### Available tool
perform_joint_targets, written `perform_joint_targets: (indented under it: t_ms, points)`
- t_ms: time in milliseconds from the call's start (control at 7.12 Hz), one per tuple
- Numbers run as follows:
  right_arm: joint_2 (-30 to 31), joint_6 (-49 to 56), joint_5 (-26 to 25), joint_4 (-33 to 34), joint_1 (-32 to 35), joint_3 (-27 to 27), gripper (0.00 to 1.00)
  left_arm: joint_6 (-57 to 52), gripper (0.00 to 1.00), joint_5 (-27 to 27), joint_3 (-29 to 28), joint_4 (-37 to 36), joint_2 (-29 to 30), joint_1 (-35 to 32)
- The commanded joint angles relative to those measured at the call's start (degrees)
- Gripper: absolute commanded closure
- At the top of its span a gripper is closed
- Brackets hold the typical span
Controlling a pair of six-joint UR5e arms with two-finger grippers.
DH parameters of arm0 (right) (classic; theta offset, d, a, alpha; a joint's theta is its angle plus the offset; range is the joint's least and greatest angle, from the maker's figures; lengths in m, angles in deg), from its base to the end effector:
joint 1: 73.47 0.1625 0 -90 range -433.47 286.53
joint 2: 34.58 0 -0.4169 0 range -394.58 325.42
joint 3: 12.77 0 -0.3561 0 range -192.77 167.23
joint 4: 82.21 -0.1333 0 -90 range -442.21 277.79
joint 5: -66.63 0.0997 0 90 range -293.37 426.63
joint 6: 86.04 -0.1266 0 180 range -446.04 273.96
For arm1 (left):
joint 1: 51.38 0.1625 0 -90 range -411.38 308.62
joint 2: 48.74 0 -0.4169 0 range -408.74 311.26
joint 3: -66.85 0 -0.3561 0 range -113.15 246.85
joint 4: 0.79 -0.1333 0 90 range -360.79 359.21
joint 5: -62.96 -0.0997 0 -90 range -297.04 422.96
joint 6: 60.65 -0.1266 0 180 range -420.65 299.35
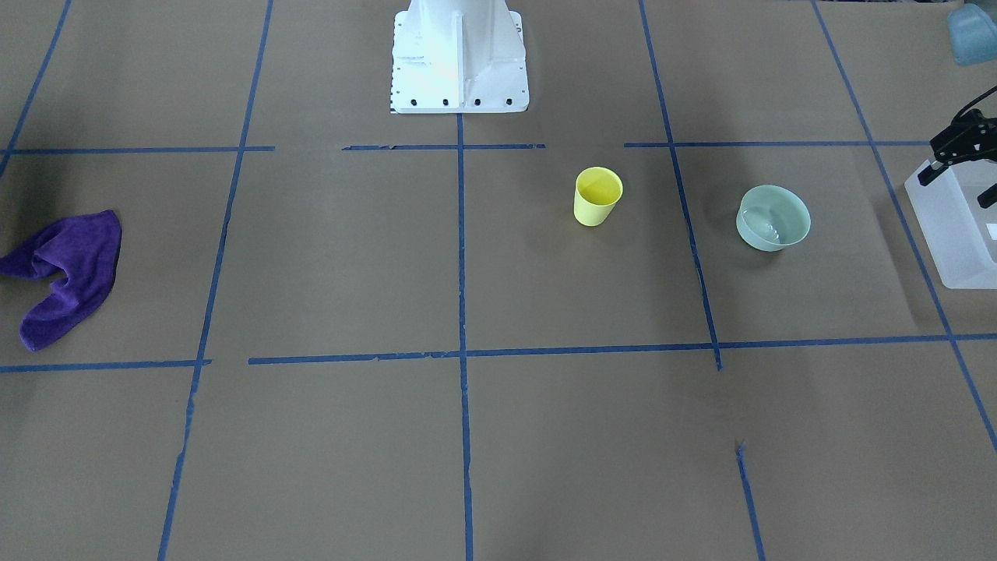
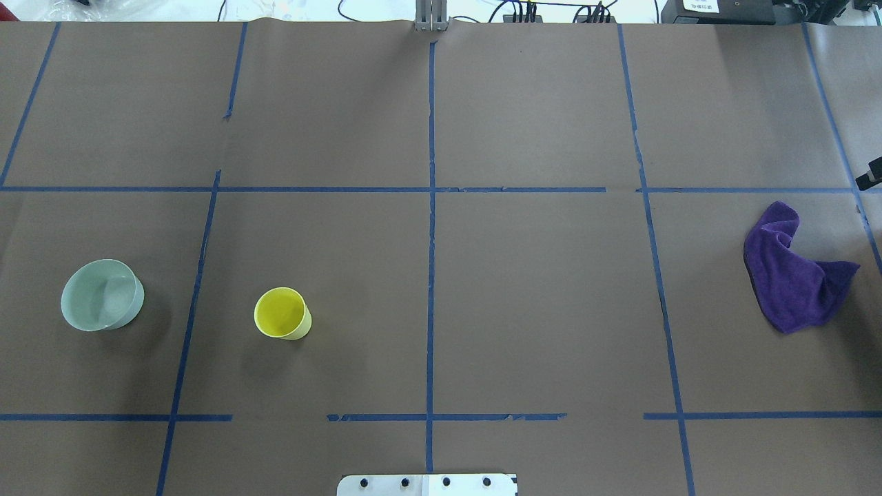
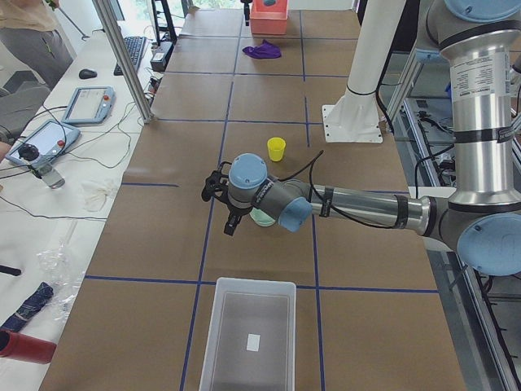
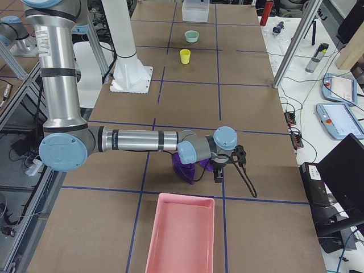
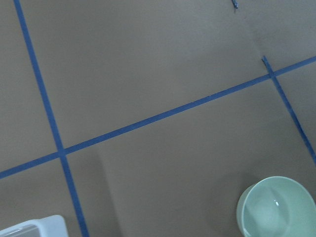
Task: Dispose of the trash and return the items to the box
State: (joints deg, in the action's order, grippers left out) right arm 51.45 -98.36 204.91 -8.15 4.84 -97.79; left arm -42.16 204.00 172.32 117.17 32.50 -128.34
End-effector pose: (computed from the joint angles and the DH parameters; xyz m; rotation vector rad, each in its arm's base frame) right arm -0.0639 -0.5004 0.6404 0.0653 -0.8703 -0.0995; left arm 0.0602 -0.4145 0.5417 0.3079 0.9817 0.1827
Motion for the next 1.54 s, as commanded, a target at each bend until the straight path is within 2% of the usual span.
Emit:
perform_joint_targets:
  t_ms: [0,140,281,562,702,843,983,1404]
  points:
    - [0.01,-0.08,0.06,-0.06,-0.97,-0.14,0.00,18.13,0.00,-7.29,7.15,0.25,0.23,10.09]
    - [0.27,-0.16,0.06,-1.71,-1.05,0.20,0.00,31.21,0.00,-12.32,11.20,0.17,1.02,18.51]
    - [0.36,-0.25,0.15,-3.82,-1.05,1.34,0.00,41.61,0.00,-15.07,12.81,0.17,4.59,25.82]
    - [0.36,-0.43,0.15,-4.45,-1.05,1.96,0.00,59.21,0.00,-35.56,13.97,-1.58,11.00,44.96]
    - [0.36,-0.34,0.15,-4.45,-1.14,2.05,0.00,59.99,0.00,-36.36,14.14,-11.07,16.44,46.70]
    - [0.19,-0.34,0.15,-4.54,-1.23,2.75,0.00,60.00,0.02,-36.63,14.23,-23.87,23.46,48.20]
    - [0.18,-0.34,0.15,-4.54,-1.23,2.76,0.00,59.74,0.04,-39.15,14.58,-28.53,25.18,49.61]
    - [-0.17,-0.34,0.15,-4.54,-1.41,3.64,0.00,58.42,0.06,-40.41,12.57,-28.66,25.20,50.06]
